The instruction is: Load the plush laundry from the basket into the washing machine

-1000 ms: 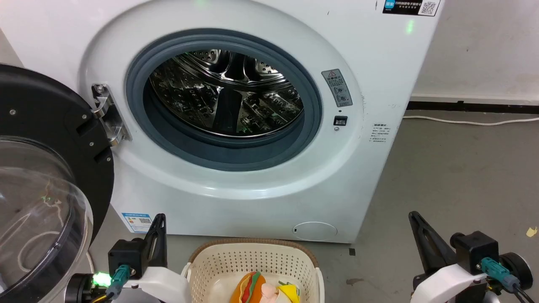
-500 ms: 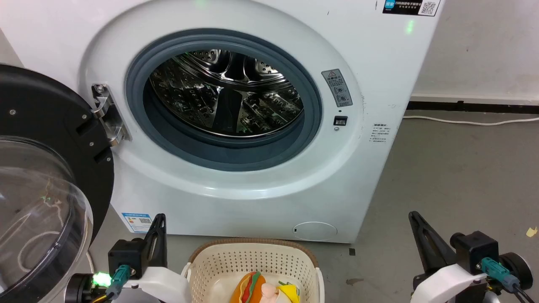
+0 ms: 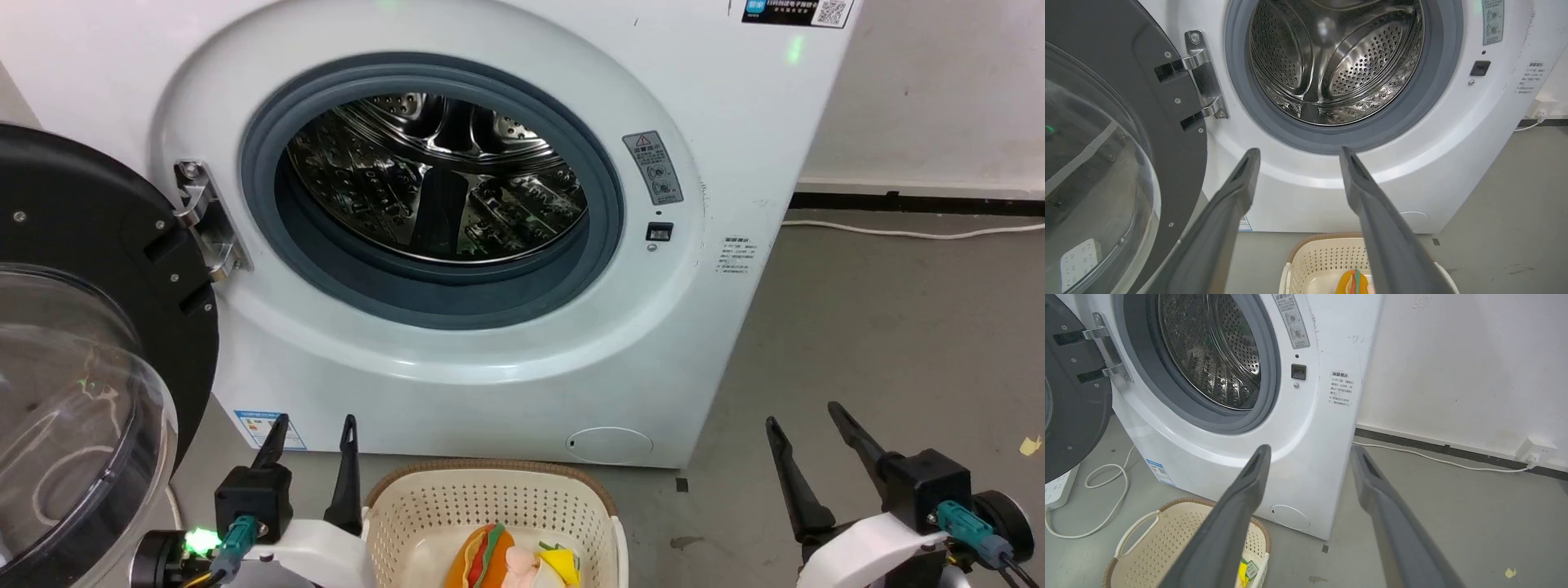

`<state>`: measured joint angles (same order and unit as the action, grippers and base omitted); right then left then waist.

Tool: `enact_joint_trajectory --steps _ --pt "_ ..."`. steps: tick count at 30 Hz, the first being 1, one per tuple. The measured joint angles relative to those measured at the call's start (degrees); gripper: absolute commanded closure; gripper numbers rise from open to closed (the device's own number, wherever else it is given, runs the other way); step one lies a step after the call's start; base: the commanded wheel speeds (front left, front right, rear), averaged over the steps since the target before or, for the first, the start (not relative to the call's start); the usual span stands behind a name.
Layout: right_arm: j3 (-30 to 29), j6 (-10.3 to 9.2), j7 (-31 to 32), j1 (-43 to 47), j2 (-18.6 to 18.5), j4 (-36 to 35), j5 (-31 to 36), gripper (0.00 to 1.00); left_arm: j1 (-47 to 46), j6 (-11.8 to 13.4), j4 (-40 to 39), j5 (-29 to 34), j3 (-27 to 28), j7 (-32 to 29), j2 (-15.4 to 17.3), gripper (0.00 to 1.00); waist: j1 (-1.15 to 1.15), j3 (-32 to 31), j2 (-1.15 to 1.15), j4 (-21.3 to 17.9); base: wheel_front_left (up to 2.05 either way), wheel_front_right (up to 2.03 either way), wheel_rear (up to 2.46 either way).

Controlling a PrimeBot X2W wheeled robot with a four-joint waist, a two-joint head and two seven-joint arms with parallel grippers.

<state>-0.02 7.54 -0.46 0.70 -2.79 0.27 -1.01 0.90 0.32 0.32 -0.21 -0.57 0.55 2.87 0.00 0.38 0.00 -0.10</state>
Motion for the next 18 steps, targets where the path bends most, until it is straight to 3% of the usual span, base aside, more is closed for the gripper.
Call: enact_joint_trajectory --steps 18 --pt "-0.77 0.00 -2.22 -0.97 0.00 -0.30 -1.93 0.00 -2.62 -0.76 5.55 -1.92 -2.36 1.81 0.08 0.00 0.00 5.46 0.00 -1.87 0.00 0.00 0.00"
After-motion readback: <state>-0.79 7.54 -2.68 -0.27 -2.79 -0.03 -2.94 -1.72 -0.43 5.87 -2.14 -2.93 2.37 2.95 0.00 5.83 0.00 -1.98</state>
